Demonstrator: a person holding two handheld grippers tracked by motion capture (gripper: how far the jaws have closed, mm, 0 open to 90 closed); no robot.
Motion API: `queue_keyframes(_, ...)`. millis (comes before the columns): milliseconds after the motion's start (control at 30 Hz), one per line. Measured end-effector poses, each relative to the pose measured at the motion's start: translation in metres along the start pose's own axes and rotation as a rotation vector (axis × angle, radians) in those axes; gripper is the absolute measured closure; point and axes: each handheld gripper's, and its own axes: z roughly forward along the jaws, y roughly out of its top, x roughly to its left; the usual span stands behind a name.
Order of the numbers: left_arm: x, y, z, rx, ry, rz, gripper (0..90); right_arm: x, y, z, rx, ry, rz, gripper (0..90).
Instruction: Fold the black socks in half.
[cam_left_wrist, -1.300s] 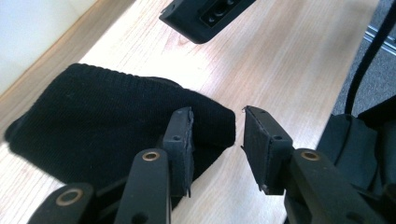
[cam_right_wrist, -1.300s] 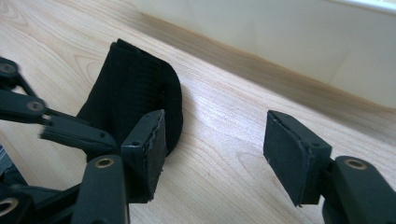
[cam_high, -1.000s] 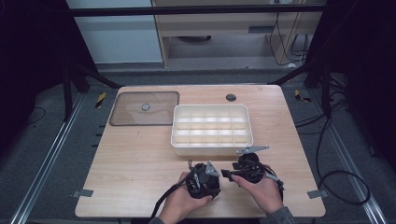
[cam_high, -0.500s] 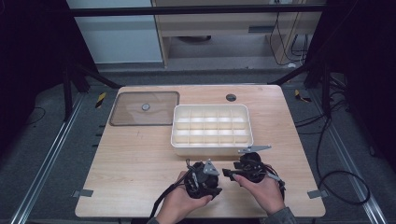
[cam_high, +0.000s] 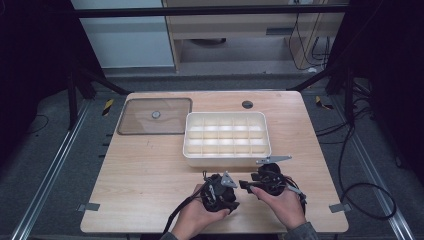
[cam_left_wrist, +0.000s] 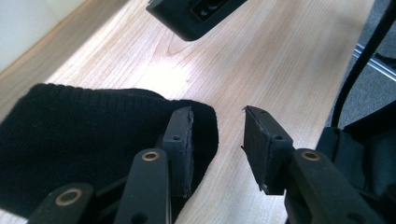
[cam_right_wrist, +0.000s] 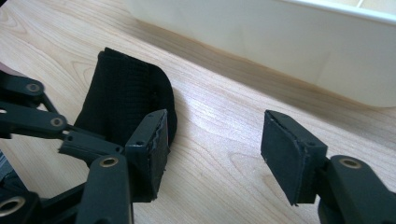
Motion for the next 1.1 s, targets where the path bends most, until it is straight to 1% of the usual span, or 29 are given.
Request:
queue_keyframes(33,-0.001,0.001,-0.005,-0.006,0.005,0.006,61.9,0.0,0.0,0.0,-0.001,-0.002,-0.001,41.5)
queue_keyframes(133,-0.002,0.002,-0.011,-0.018,0.006,0.011,61.6,0.0,0.002,-0.001,-0.004,-0.002,-0.005,41.3)
queue_keyframes(167,-0.002,0.002,-0.012,-0.024,0.005,0.004,61.4,0.001,0.002,-0.001,-0.003,0.0,-0.002,41.2)
queue_keyframes(333,-0.002,0.0,-0.017,-0.022,0.01,0.011,60.2,0.001,0.003,-0.002,-0.004,-0.002,-0.004,40.6)
queue_keyframes(467,-0.002,0.0,-0.02,-0.034,0.011,0.006,58.7,0.001,0.003,-0.001,-0.004,-0.001,-0.003,40.3)
queue_keyframes(533,-0.004,0.001,-0.022,-0.046,0.003,0.004,58.1,0.002,0.003,-0.001,-0.004,-0.002,-0.004,40.2)
queue_keyframes(667,-0.006,0.004,-0.024,-0.055,0.006,0.013,56.2,0.001,0.004,-0.001,-0.004,-0.003,-0.003,40.1)
queue_keyframes(867,-0.004,0.007,-0.03,-0.069,0.008,0.005,55.9,0.001,0.004,-0.002,-0.006,-0.002,-0.005,40.1)
queue_keyframes(967,-0.002,0.006,-0.035,-0.083,0.02,0.004,55.6,0.001,0.004,-0.002,-0.004,-0.003,-0.004,40.0)
queue_keyframes(1033,0.001,0.005,-0.041,-0.091,0.04,0.002,55.0,0.001,0.004,-0.001,-0.002,-0.003,-0.003,39.9)
queue_keyframes(1100,0.005,0.003,-0.046,-0.09,0.069,0.001,53.5,0.002,0.005,-0.001,-0.003,-0.001,-0.008,39.8)
